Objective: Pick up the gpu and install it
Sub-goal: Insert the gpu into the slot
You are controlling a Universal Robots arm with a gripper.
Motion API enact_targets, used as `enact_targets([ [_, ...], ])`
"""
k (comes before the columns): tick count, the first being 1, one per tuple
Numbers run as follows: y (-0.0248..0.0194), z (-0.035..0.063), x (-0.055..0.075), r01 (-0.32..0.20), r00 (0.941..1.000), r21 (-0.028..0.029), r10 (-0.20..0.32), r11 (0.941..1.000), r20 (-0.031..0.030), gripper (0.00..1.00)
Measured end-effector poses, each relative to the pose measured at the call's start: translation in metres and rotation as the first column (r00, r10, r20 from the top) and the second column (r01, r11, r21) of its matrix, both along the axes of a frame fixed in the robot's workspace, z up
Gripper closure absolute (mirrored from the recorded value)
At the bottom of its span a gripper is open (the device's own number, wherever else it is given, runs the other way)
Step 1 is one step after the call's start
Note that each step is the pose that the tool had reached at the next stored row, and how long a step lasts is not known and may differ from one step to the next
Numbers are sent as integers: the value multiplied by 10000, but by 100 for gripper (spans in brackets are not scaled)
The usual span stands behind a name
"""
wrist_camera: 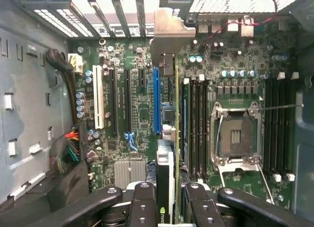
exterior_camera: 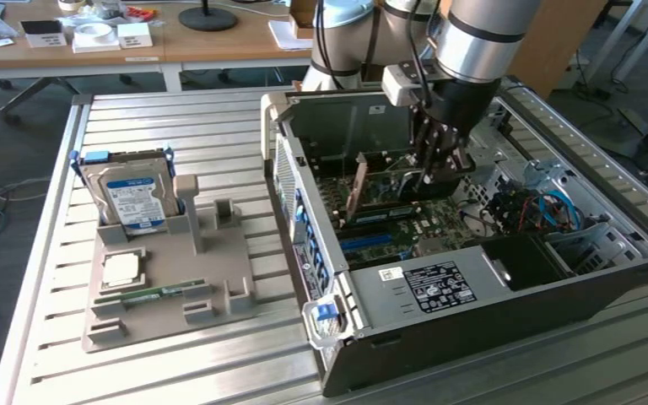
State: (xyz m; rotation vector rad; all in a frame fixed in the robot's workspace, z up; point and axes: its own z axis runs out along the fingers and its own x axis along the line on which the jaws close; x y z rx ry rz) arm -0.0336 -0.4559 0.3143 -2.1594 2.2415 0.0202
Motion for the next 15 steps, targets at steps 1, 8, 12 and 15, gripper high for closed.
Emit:
enact_targets([
  [1,-2,-16,-8,-30,10000,-1,30,10000,0,73],
  [8,-47,-87,-27,-290,9996,1,290,9996,1,73],
  [12,-47,-128,-41,-405,9992,0,405,9992,0,73],
  [15,-47,-161,-58,-451,9990,0,451,9990,0,73],
])
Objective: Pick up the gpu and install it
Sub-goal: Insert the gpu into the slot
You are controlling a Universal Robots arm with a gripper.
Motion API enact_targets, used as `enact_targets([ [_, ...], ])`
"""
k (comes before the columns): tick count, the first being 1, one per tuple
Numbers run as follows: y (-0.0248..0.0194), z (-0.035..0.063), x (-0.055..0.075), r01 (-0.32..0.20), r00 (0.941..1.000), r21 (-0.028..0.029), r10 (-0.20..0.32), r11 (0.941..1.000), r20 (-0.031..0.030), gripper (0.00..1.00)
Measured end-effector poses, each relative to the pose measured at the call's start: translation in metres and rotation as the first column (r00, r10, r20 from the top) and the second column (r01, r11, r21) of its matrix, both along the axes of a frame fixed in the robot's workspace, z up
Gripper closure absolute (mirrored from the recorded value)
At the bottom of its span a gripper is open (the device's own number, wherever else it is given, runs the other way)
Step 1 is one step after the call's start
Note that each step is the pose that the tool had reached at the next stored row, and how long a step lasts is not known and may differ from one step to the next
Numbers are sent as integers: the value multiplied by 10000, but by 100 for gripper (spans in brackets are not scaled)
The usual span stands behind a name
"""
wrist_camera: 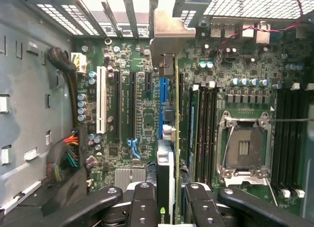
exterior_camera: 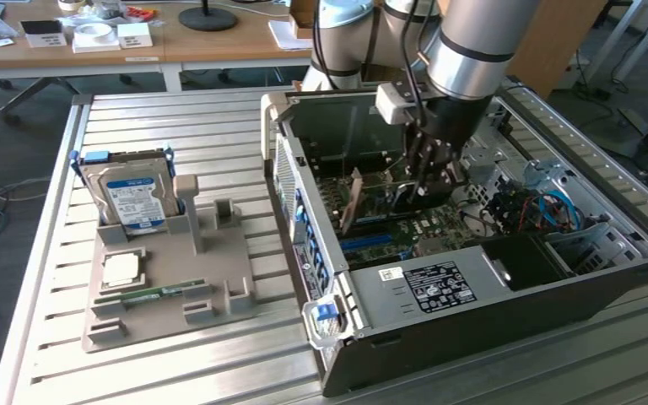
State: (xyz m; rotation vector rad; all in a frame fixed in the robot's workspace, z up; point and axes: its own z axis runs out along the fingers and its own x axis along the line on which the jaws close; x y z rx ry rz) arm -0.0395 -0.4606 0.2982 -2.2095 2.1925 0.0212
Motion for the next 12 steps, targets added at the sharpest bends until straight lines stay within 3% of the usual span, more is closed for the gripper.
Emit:
enact_targets([
  [6,0,-9,-10,-19,10000,0,19,10000,-1,73],
  [12,3,-34,-107,-19,10000,3,19,10000,2,73],
])
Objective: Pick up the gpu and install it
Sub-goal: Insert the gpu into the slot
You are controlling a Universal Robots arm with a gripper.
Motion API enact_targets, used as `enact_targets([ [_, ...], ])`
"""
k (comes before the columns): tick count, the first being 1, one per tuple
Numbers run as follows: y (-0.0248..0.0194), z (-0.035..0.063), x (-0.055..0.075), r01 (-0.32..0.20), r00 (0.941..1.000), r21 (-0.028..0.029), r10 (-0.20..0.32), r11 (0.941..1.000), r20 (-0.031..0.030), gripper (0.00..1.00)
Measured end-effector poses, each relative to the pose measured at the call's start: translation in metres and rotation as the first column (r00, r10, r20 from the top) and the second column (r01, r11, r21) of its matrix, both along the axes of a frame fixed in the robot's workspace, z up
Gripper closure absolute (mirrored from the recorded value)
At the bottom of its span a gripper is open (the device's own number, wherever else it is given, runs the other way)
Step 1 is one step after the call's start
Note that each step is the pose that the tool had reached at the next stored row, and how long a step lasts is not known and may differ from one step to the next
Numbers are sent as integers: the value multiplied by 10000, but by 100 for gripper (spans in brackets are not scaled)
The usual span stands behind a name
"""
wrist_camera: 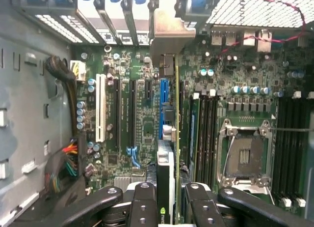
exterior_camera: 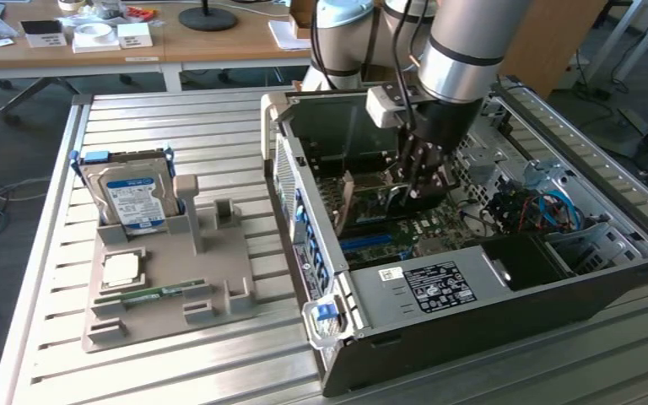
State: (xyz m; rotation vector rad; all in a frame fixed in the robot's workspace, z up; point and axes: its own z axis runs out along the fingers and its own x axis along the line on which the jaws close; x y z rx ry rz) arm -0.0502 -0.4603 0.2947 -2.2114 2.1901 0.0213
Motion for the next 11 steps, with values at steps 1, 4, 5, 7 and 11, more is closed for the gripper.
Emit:
enact_targets([
  [1,0,-16,-7,0,10000,-2,0,10000,-1,73],
  [4,-1,-63,-23,0,10000,-3,0,10000,-2,73],
  [5,-1,-72,-27,-1,10000,-3,1,10000,-2,73],
  [7,0,-90,-49,-2,10000,-3,2,10000,2,73],
  [11,0,-103,-66,-4,10000,-8,4,10000,3,73],
])
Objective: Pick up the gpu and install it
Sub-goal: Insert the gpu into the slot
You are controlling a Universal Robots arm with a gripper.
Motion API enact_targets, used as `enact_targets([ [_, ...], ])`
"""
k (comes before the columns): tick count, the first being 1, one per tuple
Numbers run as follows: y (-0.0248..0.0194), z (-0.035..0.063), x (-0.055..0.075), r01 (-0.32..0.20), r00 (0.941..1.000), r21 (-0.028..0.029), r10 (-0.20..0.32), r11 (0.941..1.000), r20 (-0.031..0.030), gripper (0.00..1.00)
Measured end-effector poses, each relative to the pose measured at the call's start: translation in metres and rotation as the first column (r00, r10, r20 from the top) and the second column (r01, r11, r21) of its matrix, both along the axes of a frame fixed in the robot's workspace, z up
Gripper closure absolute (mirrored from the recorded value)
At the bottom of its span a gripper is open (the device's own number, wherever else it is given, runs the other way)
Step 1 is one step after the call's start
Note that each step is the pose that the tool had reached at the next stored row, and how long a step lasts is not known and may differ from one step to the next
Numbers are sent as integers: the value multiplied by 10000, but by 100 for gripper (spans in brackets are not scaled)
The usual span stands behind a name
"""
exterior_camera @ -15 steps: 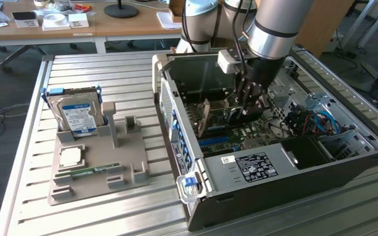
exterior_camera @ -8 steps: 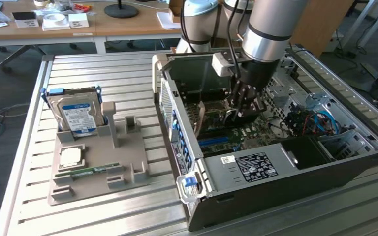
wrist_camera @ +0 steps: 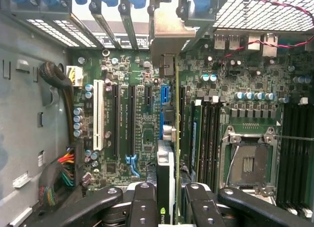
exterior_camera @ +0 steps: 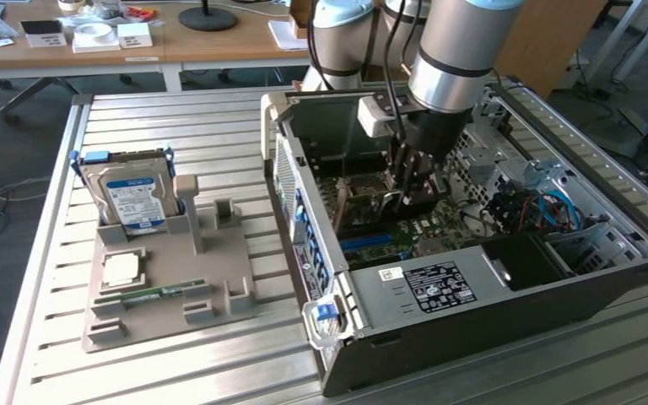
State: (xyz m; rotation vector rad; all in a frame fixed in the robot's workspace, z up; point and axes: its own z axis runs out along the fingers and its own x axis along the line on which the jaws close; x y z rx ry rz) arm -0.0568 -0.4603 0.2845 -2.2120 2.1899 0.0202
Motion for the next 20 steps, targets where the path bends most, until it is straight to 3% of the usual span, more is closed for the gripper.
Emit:
enact_targets([
  [8,6,-58,-35,-2,10000,4,2,10000,6,73],
  [15,9,-145,-88,-42,10000,4,42,10000,89,73],
  [20,12,-160,-95,-46,9999,6,46,10000,94,73],
])
